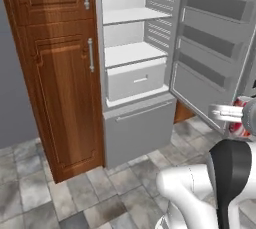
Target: Open the fridge, grab two sodas, and place both sodas inside the bowl with ice on the dining counter.
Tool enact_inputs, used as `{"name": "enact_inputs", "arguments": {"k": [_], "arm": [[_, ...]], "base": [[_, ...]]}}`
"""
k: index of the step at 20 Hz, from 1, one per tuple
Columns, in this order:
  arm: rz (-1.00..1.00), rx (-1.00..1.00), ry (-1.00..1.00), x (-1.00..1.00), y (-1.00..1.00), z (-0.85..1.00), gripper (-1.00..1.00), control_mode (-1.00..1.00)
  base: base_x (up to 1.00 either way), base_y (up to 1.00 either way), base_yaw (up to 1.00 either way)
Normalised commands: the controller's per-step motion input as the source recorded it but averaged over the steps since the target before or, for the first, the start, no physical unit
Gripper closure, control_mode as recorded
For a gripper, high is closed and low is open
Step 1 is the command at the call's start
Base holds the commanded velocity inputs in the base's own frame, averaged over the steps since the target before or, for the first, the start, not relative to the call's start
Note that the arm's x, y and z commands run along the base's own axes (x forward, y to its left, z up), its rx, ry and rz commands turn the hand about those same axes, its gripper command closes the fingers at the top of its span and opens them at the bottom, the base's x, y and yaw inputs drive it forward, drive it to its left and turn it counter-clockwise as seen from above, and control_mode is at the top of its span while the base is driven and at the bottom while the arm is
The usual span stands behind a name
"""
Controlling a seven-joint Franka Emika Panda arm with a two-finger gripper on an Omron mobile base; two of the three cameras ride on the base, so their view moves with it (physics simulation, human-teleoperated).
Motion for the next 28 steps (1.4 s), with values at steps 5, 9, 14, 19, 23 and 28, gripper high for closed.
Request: {"name": "enact_inputs", "arguments": {"k": [5,9,14,19,23,28], "arm": [[0.00,0.00,0.00,0.00,0.00,0.00,1.00,1.00],[0.00,0.00,0.00,0.00,0.00,0.00,1.00,1.00],[0.00,0.00,0.00,0.00,0.00,0.00,1.00,1.00],[0.00,0.00,0.00,0.00,0.00,0.00,1.00,1.00],[0.00,0.00,0.00,0.00,0.00,0.00,1.00,1.00],[0.00,0.00,0.00,0.00,0.00,0.00,1.00,1.00]], "base": [[-0.98,0.00,-0.36],[-0.83,-0.29,-0.35],[-0.73,-0.60,-0.35],[-0.66,-0.80,-0.31],[-0.60,-0.91,-0.26],[-0.34,-0.98,-0.18]]}}
